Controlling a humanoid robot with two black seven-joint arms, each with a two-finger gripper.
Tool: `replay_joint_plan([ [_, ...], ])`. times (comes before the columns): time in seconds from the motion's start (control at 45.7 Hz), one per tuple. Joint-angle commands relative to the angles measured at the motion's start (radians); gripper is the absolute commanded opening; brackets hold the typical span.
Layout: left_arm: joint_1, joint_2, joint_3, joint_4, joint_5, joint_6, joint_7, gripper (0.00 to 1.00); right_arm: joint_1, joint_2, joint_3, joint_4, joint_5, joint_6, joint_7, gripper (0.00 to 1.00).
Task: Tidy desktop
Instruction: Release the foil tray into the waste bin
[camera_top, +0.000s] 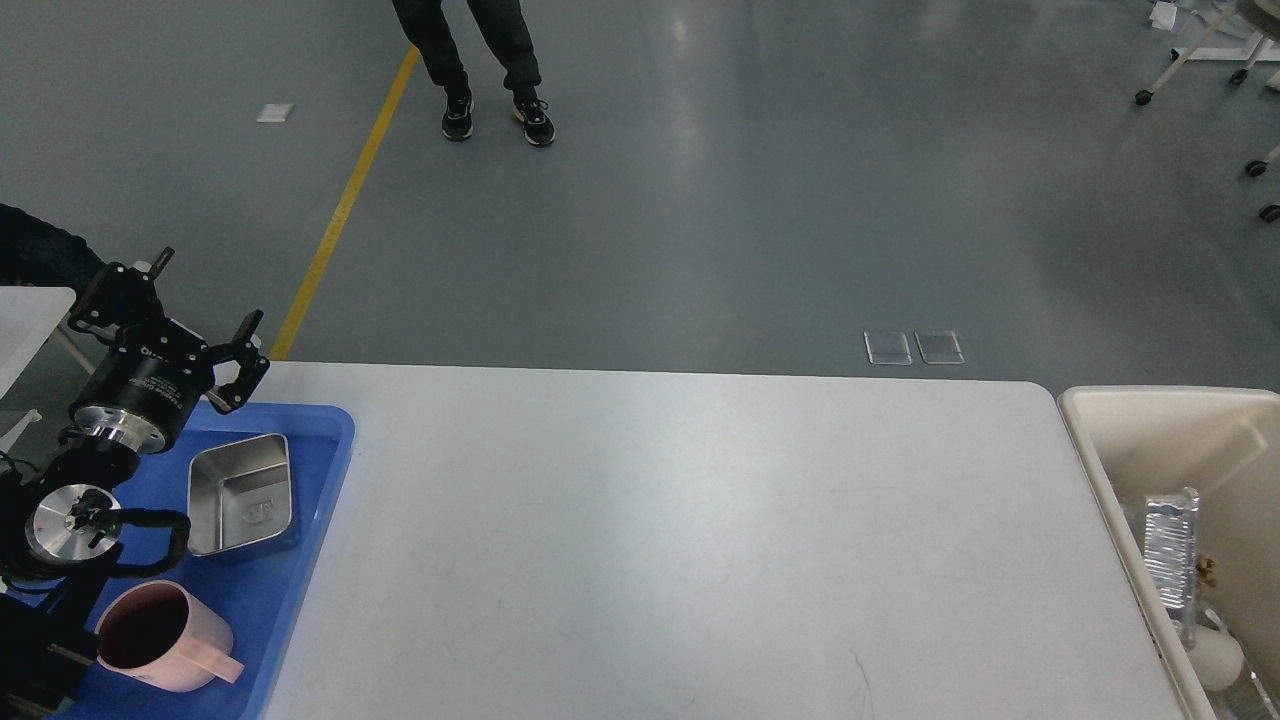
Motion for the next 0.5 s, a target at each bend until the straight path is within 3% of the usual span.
replay_joint_plan([
  [0.0, -0.002, 0.003, 0.005, -0.002, 0.0, -0.006, -0.007, 0.97, 0.011, 0.02, 0.01, -0.004, 0.035, -0.006, -0.002, 1.0],
  [0.263, 0.001, 0.002, -0.001, 0.0, 0.0, 0.005, -0.014, 0.97, 0.115, 0.095, 0.021, -0.004, 0.051, -0.103, 0.006, 1.0],
  [0.482, 0.001, 0.019, -0.032, 0.0, 0.0, 0.011, -0.044, 0.97, 0.195, 0.151, 0.037, -0.002, 0.057, -0.12, 0.005, 1.0],
])
